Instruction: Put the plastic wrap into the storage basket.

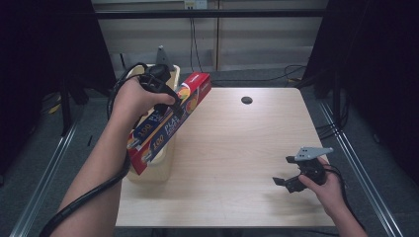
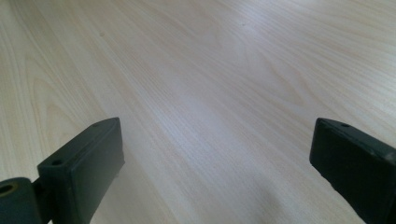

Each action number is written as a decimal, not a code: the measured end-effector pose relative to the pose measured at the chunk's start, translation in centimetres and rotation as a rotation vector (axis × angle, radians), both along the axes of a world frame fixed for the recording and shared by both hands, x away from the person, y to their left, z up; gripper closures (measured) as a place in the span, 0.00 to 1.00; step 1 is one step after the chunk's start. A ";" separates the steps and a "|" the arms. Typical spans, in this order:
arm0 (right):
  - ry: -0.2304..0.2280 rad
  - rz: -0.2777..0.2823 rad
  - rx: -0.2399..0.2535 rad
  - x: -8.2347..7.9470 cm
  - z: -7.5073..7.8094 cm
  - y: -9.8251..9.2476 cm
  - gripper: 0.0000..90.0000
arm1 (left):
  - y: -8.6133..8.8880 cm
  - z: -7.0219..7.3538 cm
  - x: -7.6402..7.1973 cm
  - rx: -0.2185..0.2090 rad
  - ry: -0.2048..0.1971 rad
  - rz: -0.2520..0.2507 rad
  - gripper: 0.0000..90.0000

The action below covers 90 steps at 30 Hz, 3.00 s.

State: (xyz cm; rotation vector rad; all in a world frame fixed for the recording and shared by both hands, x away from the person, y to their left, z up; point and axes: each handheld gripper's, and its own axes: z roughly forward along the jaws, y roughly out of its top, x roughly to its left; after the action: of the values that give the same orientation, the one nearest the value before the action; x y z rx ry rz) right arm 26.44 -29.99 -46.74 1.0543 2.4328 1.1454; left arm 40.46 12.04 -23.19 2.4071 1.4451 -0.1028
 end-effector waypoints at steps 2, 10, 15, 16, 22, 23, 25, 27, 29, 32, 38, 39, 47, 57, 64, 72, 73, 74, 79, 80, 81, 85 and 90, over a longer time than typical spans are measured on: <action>0.002 -0.004 -0.001 0.0 0.0 0.1 0.03 | 0.2 0.2 0.0 -0.001 -0.003 0.021 0.45; -0.001 0.004 -0.004 0.0 -0.1 0.2 0.03 | 1.4 0.8 0.4 0.012 -0.014 0.066 0.45; -0.003 0.006 0.000 0.0 -0.1 0.2 0.03 | 2.0 1.1 0.4 0.007 -0.019 0.096 0.45; -0.002 0.006 0.000 0.0 -0.1 0.2 0.03 | 2.0 1.1 0.4 0.007 -0.019 0.096 0.45; -0.002 0.007 -0.003 0.0 -0.1 0.3 0.03 | 2.9 1.7 0.5 0.027 -0.028 0.107 0.45; 0.001 0.007 -0.001 0.0 -0.1 0.3 0.03 | 3.0 1.8 0.4 0.024 -0.026 0.111 0.45; 0.002 0.005 -0.002 0.0 -0.1 0.2 0.03 | 3.2 1.9 0.4 0.029 -0.027 0.121 0.45; 0.000 0.005 -0.006 0.0 -0.2 0.3 0.03 | 3.4 2.0 0.5 0.033 -0.031 0.122 0.45; 0.001 0.004 -0.007 0.0 -0.2 0.3 0.03 | 3.6 2.1 0.4 0.026 -0.033 0.135 0.45; 0.001 0.008 -0.004 0.0 -0.2 0.3 0.03 | 3.9 2.1 0.5 0.027 -0.035 0.144 0.45; -0.001 0.008 -0.006 0.0 -0.2 0.3 0.04 | 4.2 2.3 0.5 0.026 -0.033 0.161 0.45; -0.003 0.006 -0.003 0.0 -0.1 0.3 0.03 | 4.3 2.3 0.5 0.030 -0.036 0.159 0.45; 0.001 0.006 -0.001 0.0 -0.2 0.3 0.03 | 5.3 2.5 0.6 0.039 -0.054 0.208 0.45; 0.001 0.007 -0.002 0.0 -0.2 0.4 0.03 | 6.2 1.8 0.9 0.064 -0.072 0.257 0.45; 0.000 0.005 -0.007 0.0 -0.2 0.3 0.04 | 6.8 0.8 1.1 0.079 -0.060 0.317 0.45; 0.002 0.007 -0.003 0.0 -0.1 0.3 0.04 | 7.3 0.0 1.1 0.091 -0.043 0.327 0.45; 0.003 0.008 -0.001 -0.1 -0.1 0.3 0.04 | 7.4 -0.3 1.1 0.091 -0.040 0.335 0.45; 0.003 0.008 -0.001 -0.1 -0.1 0.3 0.04 | 7.4 -0.3 1.1 0.091 -0.040 0.335 0.45; 0.001 0.003 -0.002 -0.1 -0.1 0.3 0.04 | 7.6 -1.1 1.0 0.083 -0.033 0.341 0.45; 0.000 0.003 -0.003 -0.1 -0.1 0.3 0.04 | 7.5 -1.4 1.0 0.088 -0.023 0.340 0.45; 0.001 0.006 -0.002 -0.1 -0.1 0.3 0.04 | 7.5 -1.6 1.0 0.090 -0.020 0.343 0.45; 0.003 0.008 -0.003 -0.1 -0.1 0.3 0.04 | 7.5 -2.1 1.1 0.086 -0.017 0.357 0.45; -0.002 0.005 -0.004 -0.1 -0.1 0.2 0.04 | 7.5 -2.3 1.1 0.095 -0.013 0.362 0.45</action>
State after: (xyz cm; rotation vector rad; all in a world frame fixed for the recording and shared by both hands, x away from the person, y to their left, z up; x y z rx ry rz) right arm 26.36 -29.79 -46.81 1.0454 2.4368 1.1424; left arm 41.52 19.54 -25.49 2.1672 1.8899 0.0686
